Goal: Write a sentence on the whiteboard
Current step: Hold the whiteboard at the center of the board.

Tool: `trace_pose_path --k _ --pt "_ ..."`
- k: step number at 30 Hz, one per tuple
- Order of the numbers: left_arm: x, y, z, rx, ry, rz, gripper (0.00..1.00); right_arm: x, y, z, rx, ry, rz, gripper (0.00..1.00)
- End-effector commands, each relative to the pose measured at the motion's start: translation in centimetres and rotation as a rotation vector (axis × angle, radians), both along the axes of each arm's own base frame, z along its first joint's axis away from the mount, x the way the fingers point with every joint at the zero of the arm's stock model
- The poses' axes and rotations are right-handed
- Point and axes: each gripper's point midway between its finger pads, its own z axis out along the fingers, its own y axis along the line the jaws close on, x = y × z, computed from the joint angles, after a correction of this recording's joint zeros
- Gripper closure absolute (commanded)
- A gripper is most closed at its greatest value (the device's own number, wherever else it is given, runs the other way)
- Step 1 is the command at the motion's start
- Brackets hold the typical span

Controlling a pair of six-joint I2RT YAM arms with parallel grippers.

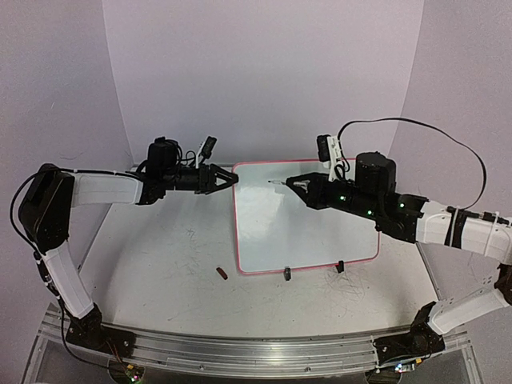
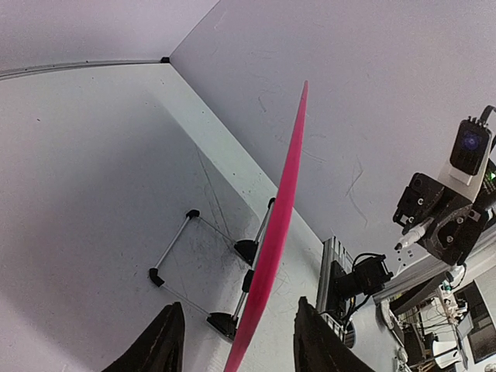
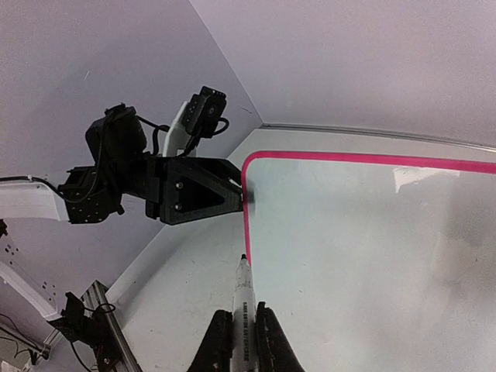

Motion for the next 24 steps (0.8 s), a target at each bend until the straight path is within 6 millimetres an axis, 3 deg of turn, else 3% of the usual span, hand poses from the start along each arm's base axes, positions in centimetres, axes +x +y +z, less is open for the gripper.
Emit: trace_pose_path --k 1,9,17,24 --pt "0.0 -0.1 0.7 -0.037 -0.035 -0.025 0.55 -0.2 0.7 3.7 0.071 -0.071 -0.002 1.0" --pt "0.2 -0.2 -0.2 -0.028 -0.042 -0.021 0.69 -0.3 0.7 3.3 0.064 -0.07 -0.008 1.0" --pt "-0.1 -0.6 -0.1 -0.047 -0.045 -0.058 0.69 -0.6 0.7 3.2 0.065 -0.064 -0.009 1.0" --pt "-0.3 -0.6 -0.3 -0.049 -0.053 -0.073 0.77 -0.9 1.0 3.3 0.068 -0.065 -0.009 1.0"
